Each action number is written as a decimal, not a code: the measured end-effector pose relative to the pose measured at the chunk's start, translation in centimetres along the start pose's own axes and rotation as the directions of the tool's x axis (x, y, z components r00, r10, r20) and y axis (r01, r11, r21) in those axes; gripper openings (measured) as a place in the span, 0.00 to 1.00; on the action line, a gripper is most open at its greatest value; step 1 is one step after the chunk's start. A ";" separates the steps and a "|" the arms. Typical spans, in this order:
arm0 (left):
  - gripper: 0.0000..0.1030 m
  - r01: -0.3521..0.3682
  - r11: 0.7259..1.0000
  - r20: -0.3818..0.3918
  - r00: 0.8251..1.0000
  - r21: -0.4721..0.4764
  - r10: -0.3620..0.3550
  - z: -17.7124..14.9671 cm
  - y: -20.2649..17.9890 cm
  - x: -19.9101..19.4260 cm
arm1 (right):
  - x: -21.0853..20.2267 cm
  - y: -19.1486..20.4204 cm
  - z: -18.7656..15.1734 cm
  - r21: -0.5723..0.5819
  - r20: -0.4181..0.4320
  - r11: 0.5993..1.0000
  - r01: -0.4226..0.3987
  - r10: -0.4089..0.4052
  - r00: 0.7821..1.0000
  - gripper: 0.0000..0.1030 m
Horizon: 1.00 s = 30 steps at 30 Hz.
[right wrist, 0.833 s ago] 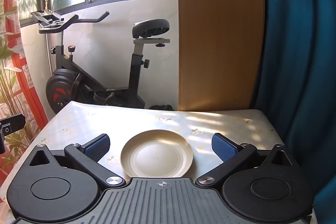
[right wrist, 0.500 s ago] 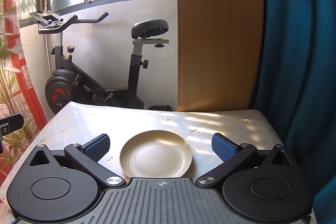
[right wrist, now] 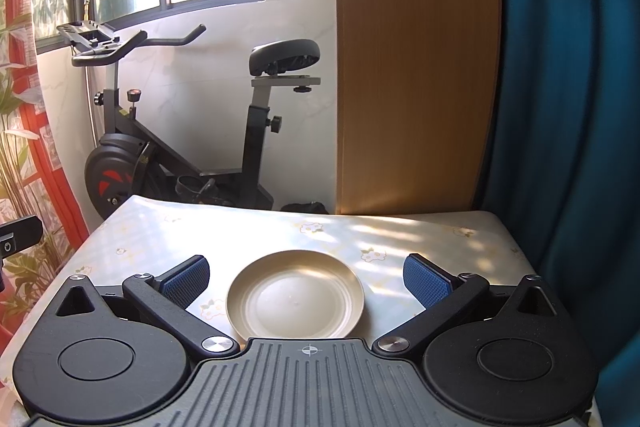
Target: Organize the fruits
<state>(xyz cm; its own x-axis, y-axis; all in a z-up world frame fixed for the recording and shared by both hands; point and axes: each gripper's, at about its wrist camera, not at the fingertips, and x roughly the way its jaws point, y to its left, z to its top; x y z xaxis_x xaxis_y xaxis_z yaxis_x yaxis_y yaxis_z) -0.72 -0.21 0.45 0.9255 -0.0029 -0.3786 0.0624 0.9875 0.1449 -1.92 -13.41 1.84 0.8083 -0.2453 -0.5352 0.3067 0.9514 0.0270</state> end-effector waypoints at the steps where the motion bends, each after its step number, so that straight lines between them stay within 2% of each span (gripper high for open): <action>1: 1.00 0.001 1.000 0.000 1.000 0.000 -0.001 0.0 0.0 0.0 | 0.0 0.0 0.0 0.000 0.000 1.000 -0.001 0.001 1.000 1.00; 30: 1.00 0.008 1.000 0.003 1.000 0.000 -0.008 0.0 0.2 0.0 | -0.5 -0.3 0.3 0.005 0.005 1.000 -0.007 0.007 1.000 1.00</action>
<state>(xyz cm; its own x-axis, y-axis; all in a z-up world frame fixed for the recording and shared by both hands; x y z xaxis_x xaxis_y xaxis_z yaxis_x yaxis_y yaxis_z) -0.72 -0.01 0.48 0.9262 -0.0118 -0.3769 0.0704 0.9874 0.1419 -2.21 -13.65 2.36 0.8127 -0.2400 -0.5310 0.3041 0.9520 0.0352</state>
